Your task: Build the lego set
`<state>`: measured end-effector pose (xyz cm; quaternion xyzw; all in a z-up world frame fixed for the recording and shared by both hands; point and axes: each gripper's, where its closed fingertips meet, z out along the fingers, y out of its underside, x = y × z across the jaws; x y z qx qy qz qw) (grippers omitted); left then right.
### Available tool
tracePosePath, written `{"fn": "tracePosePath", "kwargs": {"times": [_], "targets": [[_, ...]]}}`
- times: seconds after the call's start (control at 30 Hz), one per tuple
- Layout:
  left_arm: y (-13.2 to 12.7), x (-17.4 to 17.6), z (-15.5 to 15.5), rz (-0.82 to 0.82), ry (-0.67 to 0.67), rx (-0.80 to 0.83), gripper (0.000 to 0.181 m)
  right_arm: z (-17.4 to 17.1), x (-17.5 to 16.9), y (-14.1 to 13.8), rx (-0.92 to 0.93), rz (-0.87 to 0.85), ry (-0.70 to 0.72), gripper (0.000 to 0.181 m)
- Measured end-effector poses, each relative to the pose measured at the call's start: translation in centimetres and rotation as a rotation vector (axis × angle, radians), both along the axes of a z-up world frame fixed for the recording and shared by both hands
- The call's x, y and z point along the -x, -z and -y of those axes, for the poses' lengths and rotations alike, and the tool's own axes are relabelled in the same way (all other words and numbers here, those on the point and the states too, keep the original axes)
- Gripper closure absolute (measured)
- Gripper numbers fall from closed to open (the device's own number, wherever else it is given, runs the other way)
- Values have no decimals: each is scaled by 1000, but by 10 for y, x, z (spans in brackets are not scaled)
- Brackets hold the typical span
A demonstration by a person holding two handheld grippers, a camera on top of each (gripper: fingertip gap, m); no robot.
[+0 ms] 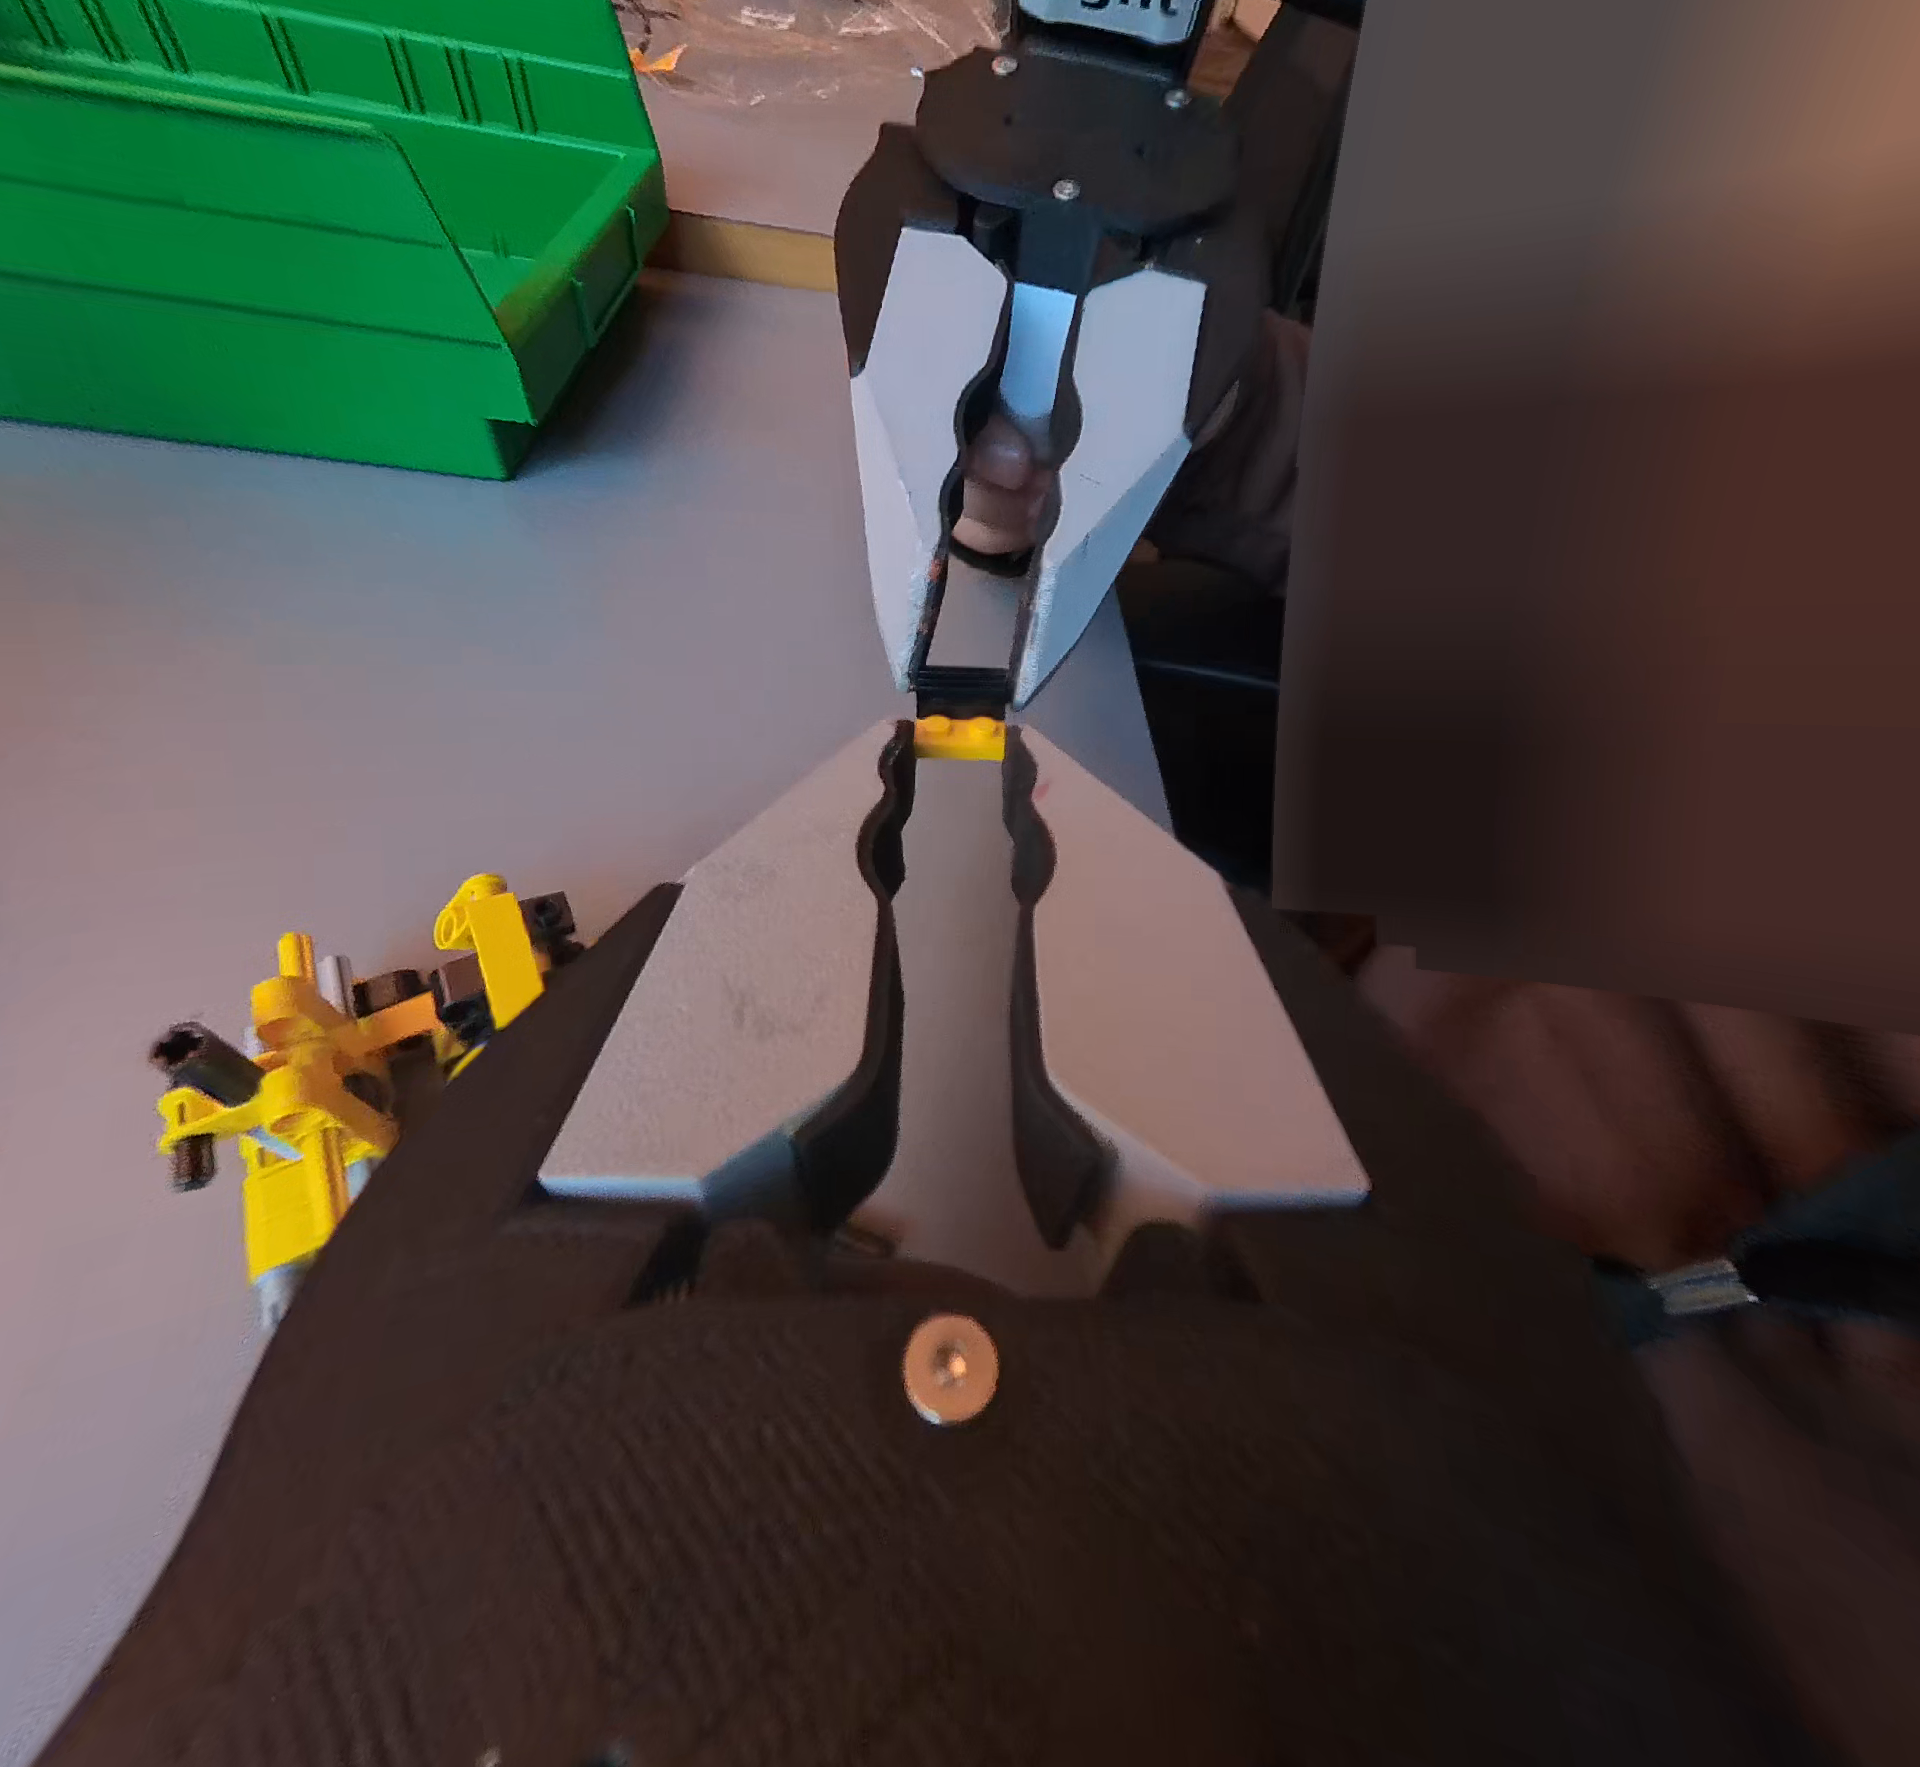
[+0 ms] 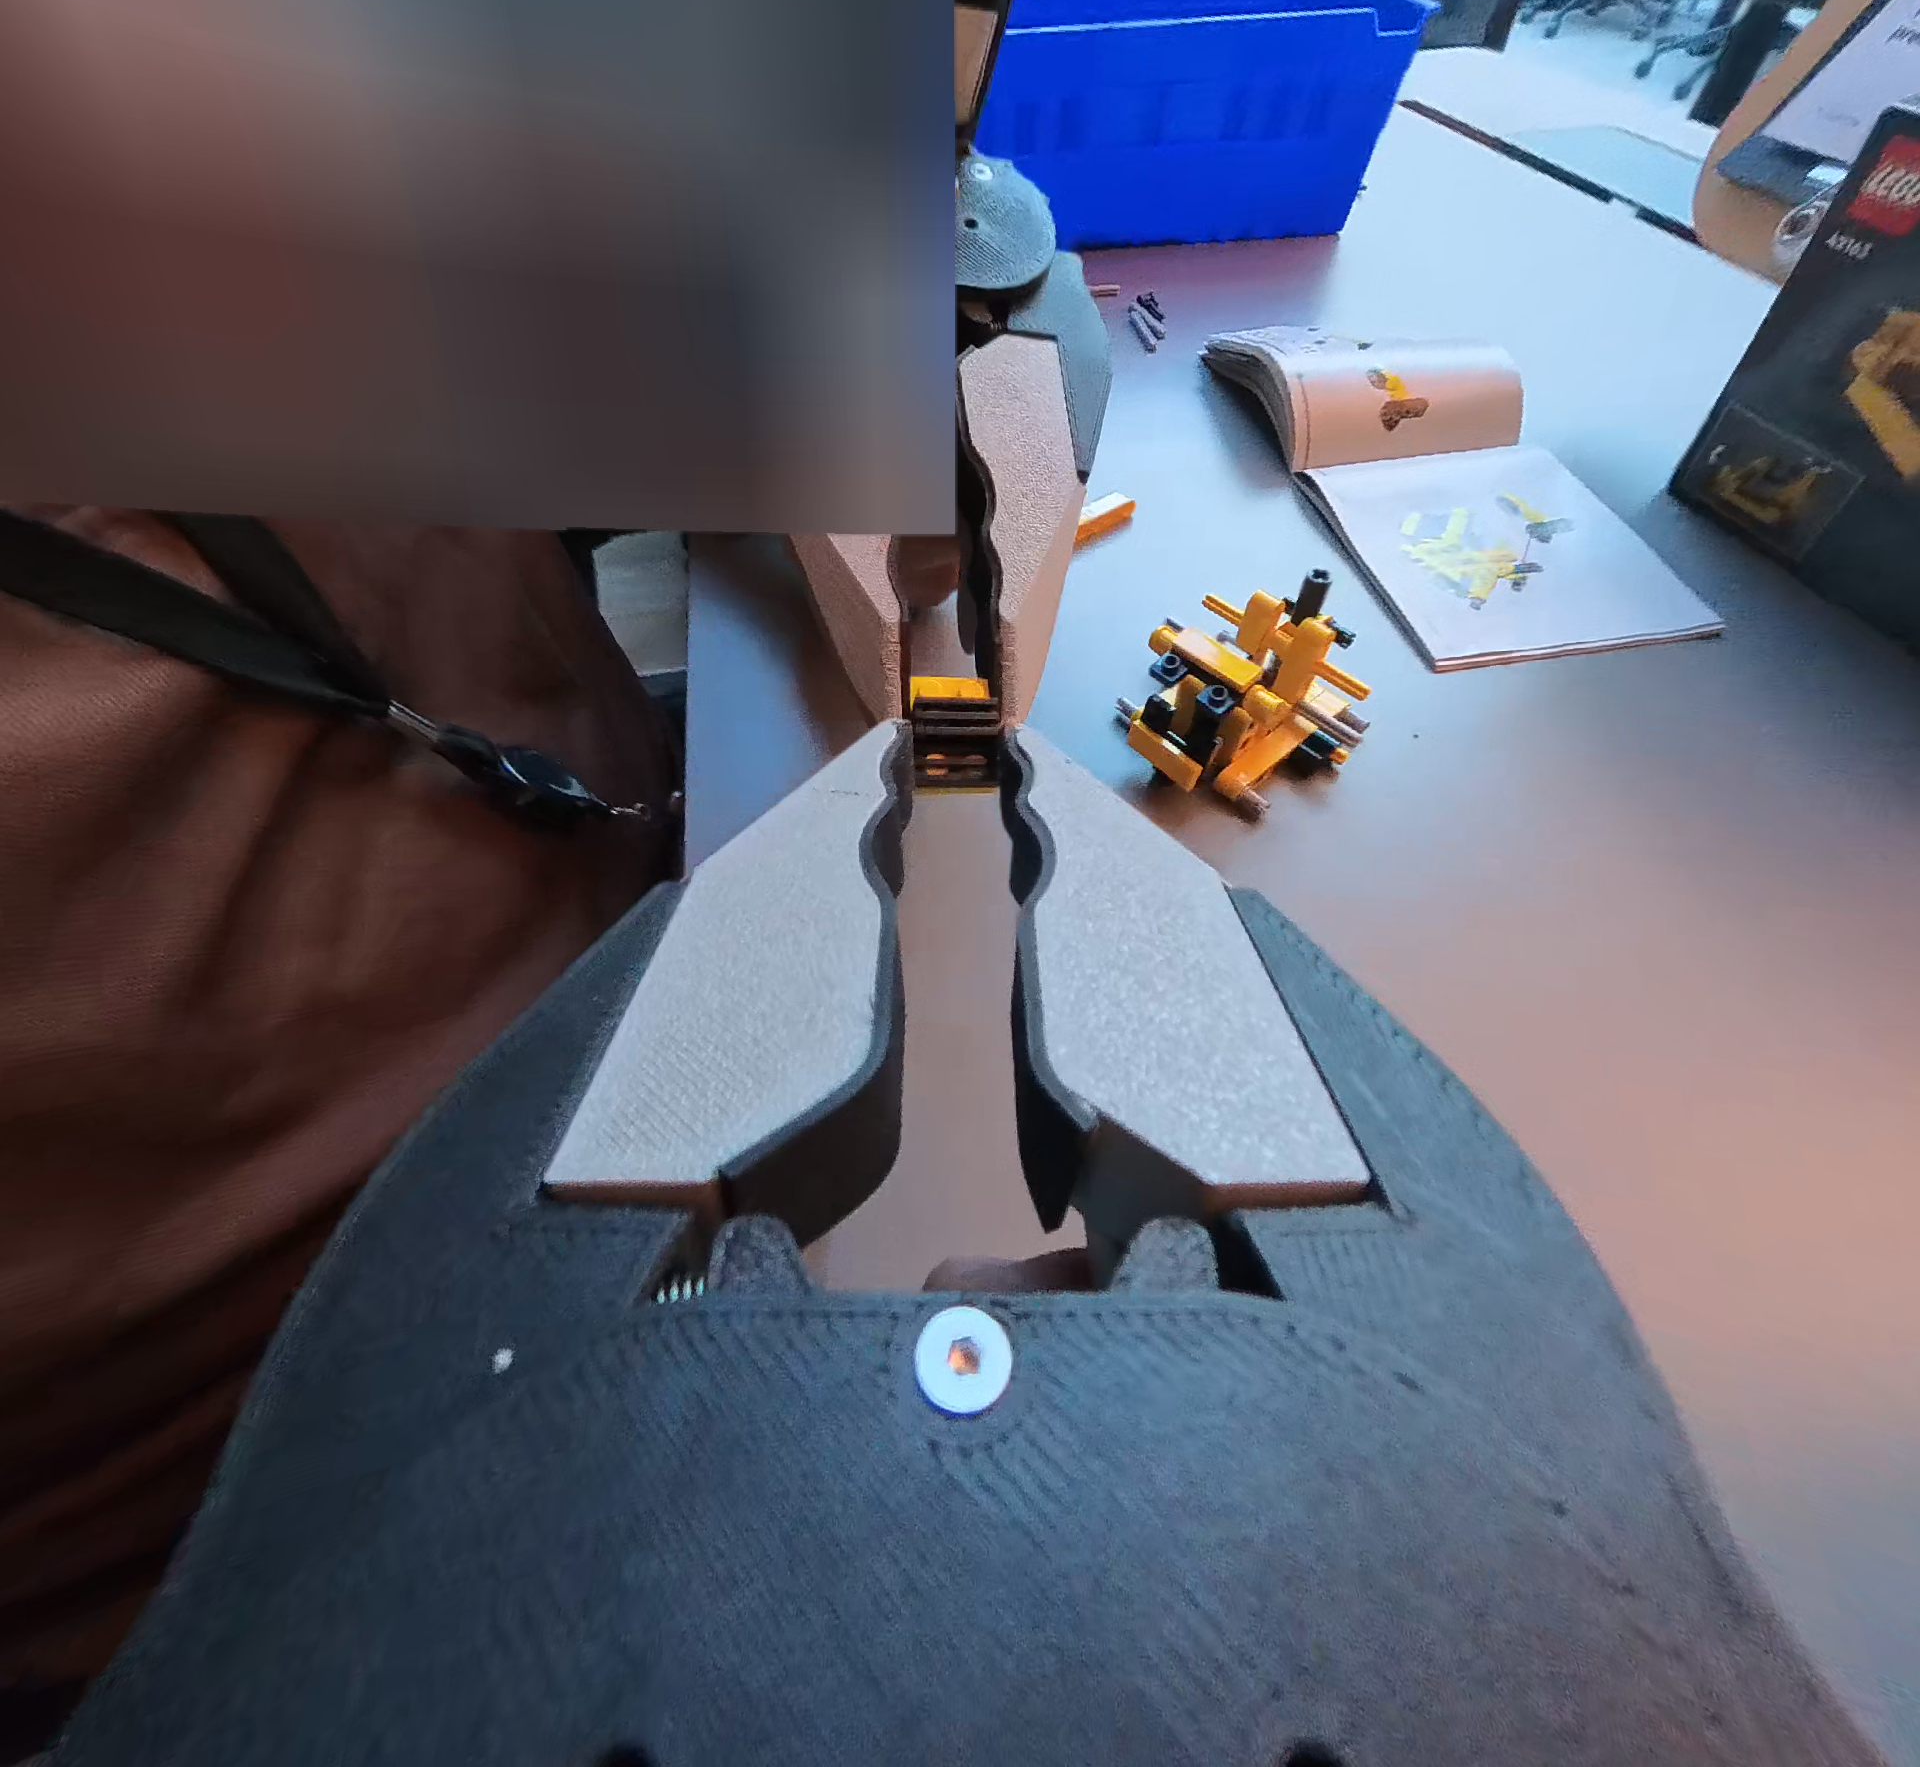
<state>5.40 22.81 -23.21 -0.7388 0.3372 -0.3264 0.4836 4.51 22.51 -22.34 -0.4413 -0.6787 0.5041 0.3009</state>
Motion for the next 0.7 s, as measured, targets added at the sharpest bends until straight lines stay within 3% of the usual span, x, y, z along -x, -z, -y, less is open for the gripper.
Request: {"fn": "tracePosePath", "kwargs": {"times": [0.37,0.7], "targets": [[-10,-1,3,168,37,112,168,2,-1,-10,111,-6,-24,168],[-10,-3,5,144,45,83,167,6,0,-11,146,-4,-45,168]]}}
